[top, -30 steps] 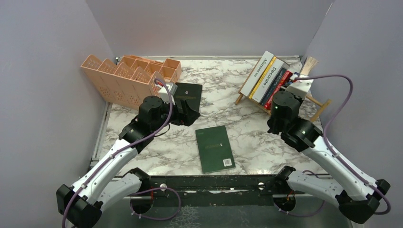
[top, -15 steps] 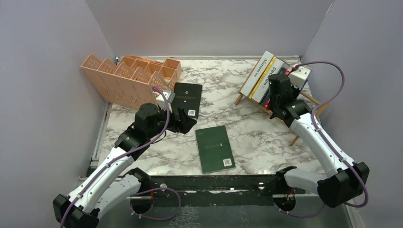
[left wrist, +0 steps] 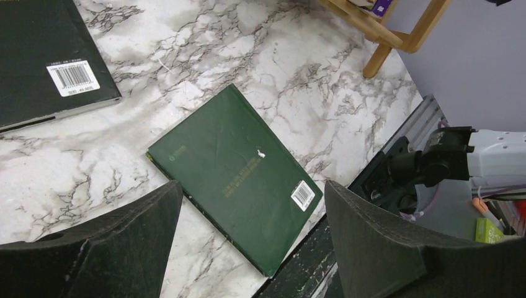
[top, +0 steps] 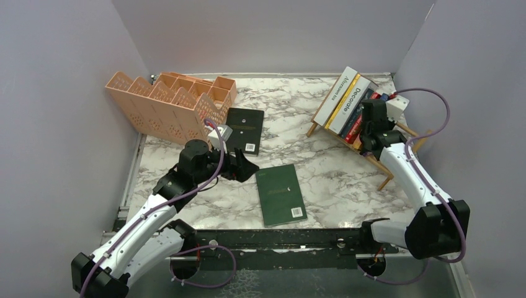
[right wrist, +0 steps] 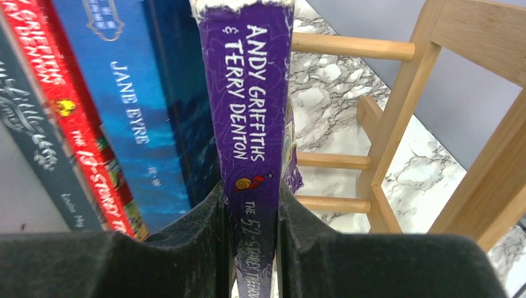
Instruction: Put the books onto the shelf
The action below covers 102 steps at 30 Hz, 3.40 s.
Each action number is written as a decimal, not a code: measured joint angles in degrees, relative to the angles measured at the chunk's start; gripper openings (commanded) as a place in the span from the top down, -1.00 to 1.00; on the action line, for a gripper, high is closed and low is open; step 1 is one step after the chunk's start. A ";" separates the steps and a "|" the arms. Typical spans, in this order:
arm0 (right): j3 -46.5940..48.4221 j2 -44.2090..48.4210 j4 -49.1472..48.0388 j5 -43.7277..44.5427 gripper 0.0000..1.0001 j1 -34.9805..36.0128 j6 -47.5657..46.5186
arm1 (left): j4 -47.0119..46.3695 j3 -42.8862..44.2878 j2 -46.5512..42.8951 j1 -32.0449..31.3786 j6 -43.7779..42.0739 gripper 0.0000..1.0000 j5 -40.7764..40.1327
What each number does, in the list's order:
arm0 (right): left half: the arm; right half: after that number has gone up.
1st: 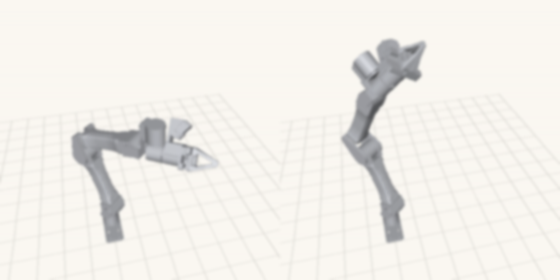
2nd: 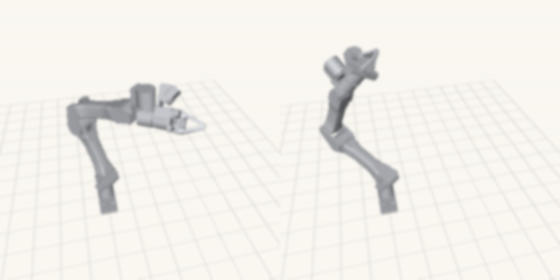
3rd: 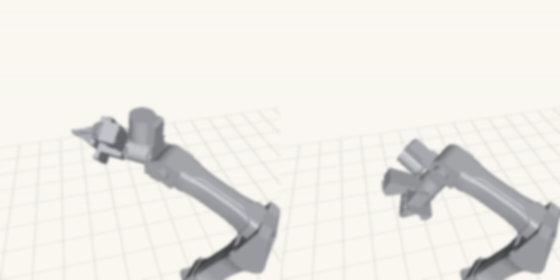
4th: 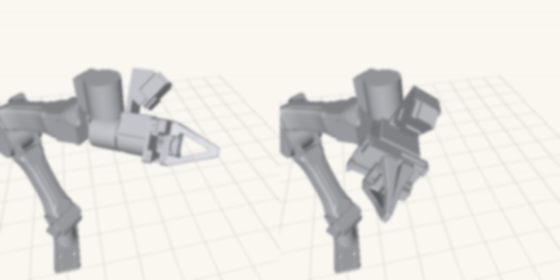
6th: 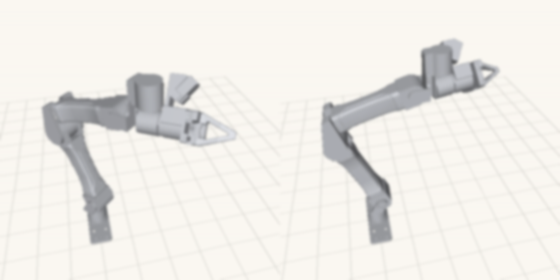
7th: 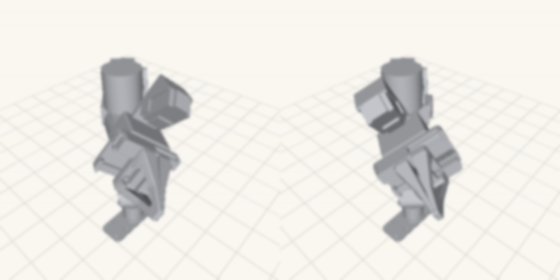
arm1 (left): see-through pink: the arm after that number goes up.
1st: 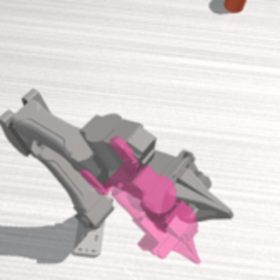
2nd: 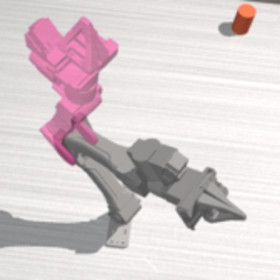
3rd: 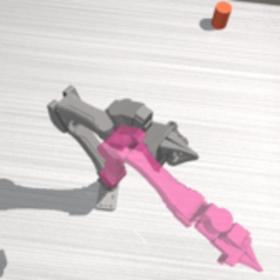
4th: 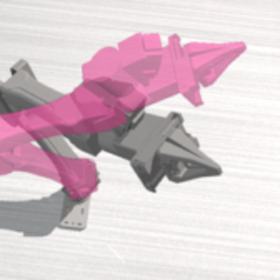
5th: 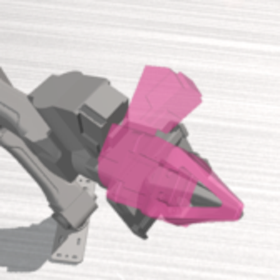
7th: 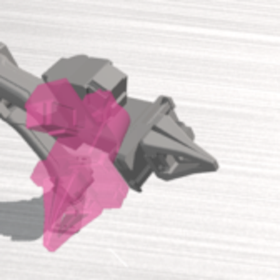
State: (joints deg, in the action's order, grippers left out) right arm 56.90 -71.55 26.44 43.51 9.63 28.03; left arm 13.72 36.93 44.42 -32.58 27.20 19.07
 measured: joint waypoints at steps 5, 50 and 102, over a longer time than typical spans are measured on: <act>-3.39 0.04 -5.55 -2.12 0.97 -2.38 -1.33 | -0.81 -0.26 -0.72 0.00 0.46 -0.69 0.81; -0.39 16.70 1.46 -51.36 -0.32 -2.34 -3.67 | 1.66 -1.14 4.31 0.00 3.10 -0.90 -9.51; -34.84 1.16 -32.33 -53.33 -0.29 28.50 18.27 | -27.47 -13.68 20.79 -7.89 32.57 0.23 -2.86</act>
State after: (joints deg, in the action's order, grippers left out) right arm 22.06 -70.39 -5.89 -9.82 38.13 46.30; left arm -13.76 23.24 65.21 -40.47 59.77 16.21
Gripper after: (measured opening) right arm 0.644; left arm 0.365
